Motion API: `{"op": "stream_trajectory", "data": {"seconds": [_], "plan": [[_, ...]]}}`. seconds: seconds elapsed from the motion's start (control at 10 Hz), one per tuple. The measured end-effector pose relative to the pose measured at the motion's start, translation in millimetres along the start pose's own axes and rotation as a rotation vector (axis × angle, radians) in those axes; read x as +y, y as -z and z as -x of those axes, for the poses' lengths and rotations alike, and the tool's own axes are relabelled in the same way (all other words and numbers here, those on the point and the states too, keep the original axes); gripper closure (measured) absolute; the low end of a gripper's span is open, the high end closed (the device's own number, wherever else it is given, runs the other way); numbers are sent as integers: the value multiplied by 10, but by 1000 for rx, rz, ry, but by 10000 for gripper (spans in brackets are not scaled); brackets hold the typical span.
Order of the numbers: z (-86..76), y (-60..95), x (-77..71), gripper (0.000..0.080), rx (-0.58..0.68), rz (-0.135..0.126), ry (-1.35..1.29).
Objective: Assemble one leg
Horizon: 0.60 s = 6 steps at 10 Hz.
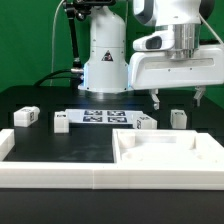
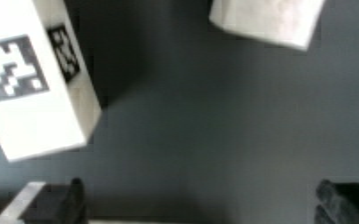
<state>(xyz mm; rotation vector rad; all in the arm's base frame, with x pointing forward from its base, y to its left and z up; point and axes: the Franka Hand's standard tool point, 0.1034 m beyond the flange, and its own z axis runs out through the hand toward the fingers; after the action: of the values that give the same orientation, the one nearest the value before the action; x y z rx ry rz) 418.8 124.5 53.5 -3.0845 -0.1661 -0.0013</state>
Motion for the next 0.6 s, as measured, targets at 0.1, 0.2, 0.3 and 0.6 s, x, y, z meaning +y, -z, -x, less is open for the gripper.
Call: {"op": "stream_trajectory", "data": {"seconds": [0.1,0.2,0.3,0.6], "plan": [[-15,23,2,151,-76,8,2],[-37,54,-29,151,-131,14,-2],[-3,51,-63,151,-199,19,-1],[52,44,-133,151,-395,16,-20]]}}
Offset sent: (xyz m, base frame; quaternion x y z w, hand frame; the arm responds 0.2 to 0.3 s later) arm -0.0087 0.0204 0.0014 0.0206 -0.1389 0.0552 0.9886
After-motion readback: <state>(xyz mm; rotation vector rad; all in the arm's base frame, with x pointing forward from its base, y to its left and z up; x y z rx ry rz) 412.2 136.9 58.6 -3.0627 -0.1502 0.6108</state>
